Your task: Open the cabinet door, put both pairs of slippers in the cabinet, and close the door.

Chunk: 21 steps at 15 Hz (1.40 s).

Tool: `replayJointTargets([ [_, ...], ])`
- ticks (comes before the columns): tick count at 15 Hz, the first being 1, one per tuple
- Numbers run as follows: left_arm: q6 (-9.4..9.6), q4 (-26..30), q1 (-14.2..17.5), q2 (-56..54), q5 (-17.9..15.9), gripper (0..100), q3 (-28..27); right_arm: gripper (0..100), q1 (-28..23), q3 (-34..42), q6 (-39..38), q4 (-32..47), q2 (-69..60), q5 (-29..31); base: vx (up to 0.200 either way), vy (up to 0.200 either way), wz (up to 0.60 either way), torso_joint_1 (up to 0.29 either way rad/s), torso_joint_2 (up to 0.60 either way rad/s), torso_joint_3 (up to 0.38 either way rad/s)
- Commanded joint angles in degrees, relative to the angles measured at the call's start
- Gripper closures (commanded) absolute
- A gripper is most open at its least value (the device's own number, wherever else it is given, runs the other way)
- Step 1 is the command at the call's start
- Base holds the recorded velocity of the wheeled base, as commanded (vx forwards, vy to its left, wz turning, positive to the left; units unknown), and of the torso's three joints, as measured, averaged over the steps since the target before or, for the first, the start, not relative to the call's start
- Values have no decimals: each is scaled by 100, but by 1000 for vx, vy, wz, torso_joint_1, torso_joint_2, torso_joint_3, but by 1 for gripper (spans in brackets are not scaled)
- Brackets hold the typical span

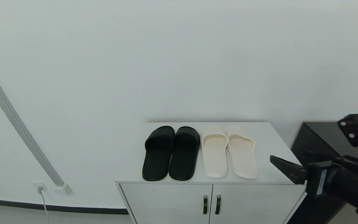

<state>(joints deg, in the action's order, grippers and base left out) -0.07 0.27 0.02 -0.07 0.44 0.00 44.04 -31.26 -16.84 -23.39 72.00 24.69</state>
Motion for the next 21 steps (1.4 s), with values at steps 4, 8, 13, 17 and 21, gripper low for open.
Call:
replayJointTargets([
  [4,16,0,6,7,-18,100,-9,0,289,-654,-206,-693,1704,388,0,0,0,0,0,0],
  [8,-1,0,6,7,0,100,0,0,447,-1348,-206,-957,2873,1267,0,0,0,0,0,0],
  [13,-1,0,6,7,0,100,0,0,263,-2060,-206,-1071,3681,1311,0,0,0,0,0,0],
  [17,-10,0,6,7,0,100,0,0,25,-2526,-206,-1071,4200,1302,0,0,0,0,0,0],
  [21,-1,0,6,7,-9,100,-9,0,-212,-2825,-189,-1071,4560,1214,0,0,0,0,0,0],
])
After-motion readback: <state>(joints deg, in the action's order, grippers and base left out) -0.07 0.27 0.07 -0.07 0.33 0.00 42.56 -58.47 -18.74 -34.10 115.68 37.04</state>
